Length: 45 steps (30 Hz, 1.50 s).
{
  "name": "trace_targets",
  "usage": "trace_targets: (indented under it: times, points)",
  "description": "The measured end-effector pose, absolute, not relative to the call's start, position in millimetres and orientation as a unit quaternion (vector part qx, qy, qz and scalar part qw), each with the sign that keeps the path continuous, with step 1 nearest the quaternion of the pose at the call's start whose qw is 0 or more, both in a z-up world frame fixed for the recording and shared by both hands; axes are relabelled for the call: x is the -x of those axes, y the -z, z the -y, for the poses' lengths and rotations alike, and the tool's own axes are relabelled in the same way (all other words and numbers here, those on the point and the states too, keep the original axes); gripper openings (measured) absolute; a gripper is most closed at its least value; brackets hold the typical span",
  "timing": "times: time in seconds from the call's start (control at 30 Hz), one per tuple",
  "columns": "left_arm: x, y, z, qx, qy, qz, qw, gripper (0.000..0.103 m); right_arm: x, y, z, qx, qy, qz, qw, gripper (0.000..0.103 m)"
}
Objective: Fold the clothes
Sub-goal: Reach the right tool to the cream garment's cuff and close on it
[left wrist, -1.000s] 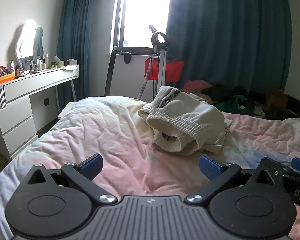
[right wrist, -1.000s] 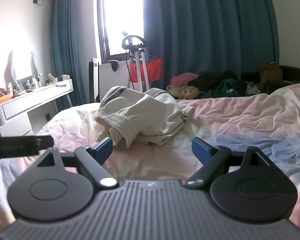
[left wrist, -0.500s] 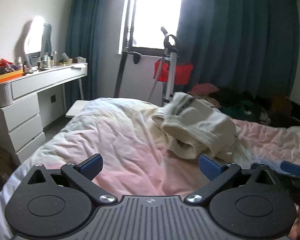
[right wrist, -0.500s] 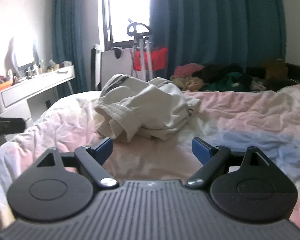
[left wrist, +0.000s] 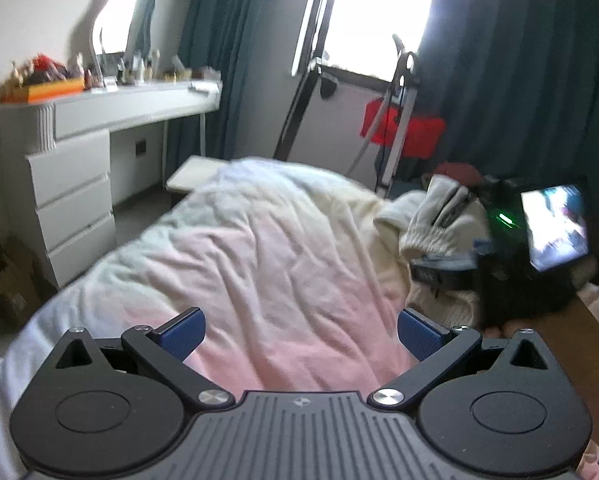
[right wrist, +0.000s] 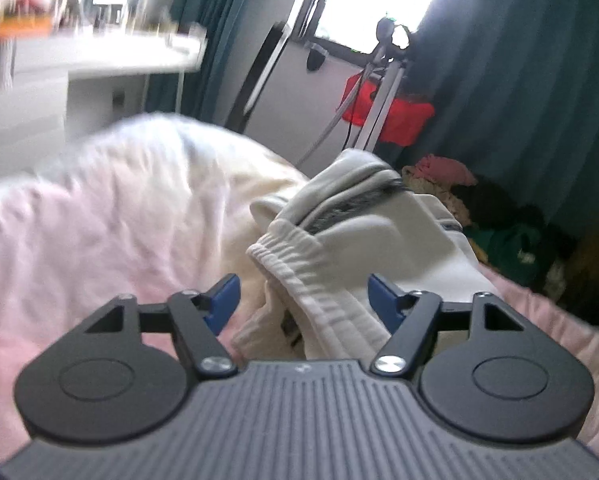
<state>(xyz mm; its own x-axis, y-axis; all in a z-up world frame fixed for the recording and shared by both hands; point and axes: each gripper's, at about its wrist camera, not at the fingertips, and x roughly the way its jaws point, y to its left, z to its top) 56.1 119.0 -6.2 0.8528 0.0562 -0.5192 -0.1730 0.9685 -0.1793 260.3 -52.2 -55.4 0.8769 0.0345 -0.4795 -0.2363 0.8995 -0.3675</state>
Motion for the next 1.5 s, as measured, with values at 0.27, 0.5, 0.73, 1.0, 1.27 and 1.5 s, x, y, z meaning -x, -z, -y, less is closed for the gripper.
trace_targets:
  times: [0.27,0.5,0.73,1.0,1.27,1.5]
  points:
    - [-88,29,-124,0.130,-0.047,-0.300,0.944,0.103,-292,77,30,0.263,-0.020,-0.250,0.932,0.053]
    - [-89,30,-130,0.151,-0.053,-0.305,0.939,0.103,-292,84,26,0.274,-0.015,-0.252,0.928,0.051]
    - [-87,32,-130,0.154,-0.055,-0.313,0.936,0.103,-287,86,28,0.292,-0.010,-0.256,0.922,0.050]
    - [-97,44,-126,0.158,-0.049,-0.324,0.931,0.103,-287,61,49,0.247,0.011,-0.207,0.947,0.016]
    - [-104,48,-101,0.174,-0.010,-0.312,0.934,0.103,-217,-38,135,0.099,0.020,-0.101,0.990,0.010]
    - [-100,50,-80,0.188,0.039,-0.306,0.932,0.103,-116,-68,254,-0.063,0.056,-0.071,0.994,0.010]
